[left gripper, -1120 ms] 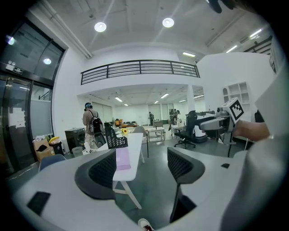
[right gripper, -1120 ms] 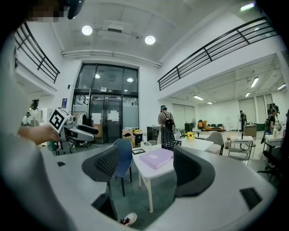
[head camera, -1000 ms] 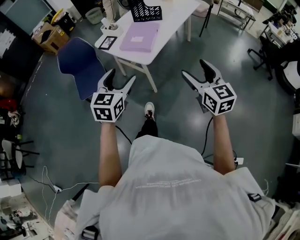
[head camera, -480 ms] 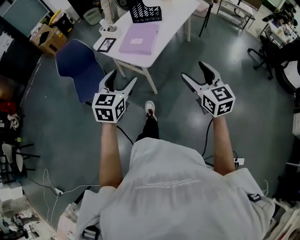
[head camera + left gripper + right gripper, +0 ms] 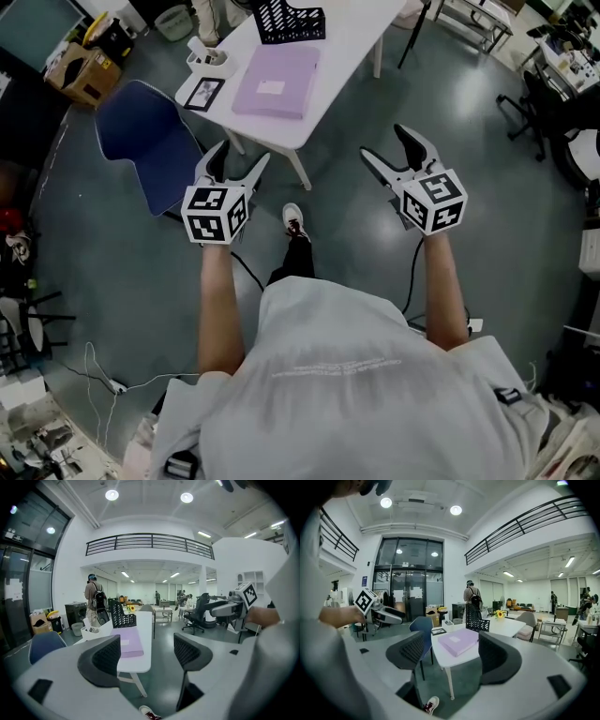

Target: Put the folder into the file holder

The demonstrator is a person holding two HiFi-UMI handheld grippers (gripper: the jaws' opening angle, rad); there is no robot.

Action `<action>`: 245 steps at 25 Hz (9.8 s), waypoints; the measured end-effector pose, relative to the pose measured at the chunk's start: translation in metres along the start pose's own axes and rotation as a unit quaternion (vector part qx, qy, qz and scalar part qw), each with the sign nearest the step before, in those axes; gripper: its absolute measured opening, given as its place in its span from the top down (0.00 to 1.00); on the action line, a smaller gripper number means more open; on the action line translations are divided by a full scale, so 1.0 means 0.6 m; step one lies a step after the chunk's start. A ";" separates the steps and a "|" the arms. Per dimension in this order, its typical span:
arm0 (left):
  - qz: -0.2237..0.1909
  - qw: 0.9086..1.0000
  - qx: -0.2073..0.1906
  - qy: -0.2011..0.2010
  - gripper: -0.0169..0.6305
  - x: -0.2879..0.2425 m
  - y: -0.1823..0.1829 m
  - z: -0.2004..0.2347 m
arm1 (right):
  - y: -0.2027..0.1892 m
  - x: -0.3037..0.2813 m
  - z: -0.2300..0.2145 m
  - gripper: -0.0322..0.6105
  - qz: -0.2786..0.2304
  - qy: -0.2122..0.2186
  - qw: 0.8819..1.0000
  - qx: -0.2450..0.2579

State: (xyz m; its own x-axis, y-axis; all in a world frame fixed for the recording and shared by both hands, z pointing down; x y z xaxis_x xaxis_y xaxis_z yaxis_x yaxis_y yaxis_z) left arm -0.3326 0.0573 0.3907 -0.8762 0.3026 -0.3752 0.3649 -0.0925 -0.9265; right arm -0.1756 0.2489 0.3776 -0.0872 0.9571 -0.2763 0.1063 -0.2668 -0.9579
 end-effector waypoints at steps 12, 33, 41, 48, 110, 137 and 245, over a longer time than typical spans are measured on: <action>0.037 0.999 0.018 -0.003 0.41 -0.212 0.032 0.180 | 0.032 -0.249 -0.125 0.40 0.044 -0.004 0.999 -0.028; 0.174 0.977 0.095 -0.082 0.41 -0.476 -0.103 0.292 | -0.095 -0.526 -0.256 0.40 0.119 -0.011 0.969 -0.216; 0.208 0.967 0.130 -0.071 0.41 -0.541 -0.151 0.292 | -0.171 -0.588 -0.285 0.40 0.139 0.006 0.943 -0.303; 0.226 0.955 0.175 -0.072 0.40 -0.610 -0.178 0.311 | -0.214 -0.638 -0.309 0.40 0.159 0.024 0.926 -0.341; 0.238 0.941 0.199 -0.137 0.41 -0.709 -0.227 0.306 | -0.232 -0.677 -0.349 0.28 -0.022 -0.019 0.819 -0.573; 0.240 0.937 0.205 -0.146 0.41 -0.709 -0.222 0.304 | -0.246 -0.681 -0.344 0.28 0.003 0.039 0.803 -0.594; -0.093 0.996 0.006 -0.012 0.93 -0.615 0.357 -0.087 | 0.196 -0.064 -0.728 0.67 -0.154 -0.027 0.981 -0.115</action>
State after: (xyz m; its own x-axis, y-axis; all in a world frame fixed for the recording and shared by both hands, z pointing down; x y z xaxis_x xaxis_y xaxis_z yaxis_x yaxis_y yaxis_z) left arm 0.0853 -0.0244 0.3322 -0.9357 0.2919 -0.1980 0.1922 -0.0489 -0.9801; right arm 0.2726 0.2301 0.3097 -0.2013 0.9794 0.0128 0.2878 0.0717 -0.9550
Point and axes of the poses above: the fingertips, and each gripper's own axes: x backward along the fingers, z to its left, y out of its top, the point moved 1 cm from there along x, backward along the fingers, and after that the axes turned 7 degrees about y, right-handed, at the moved point
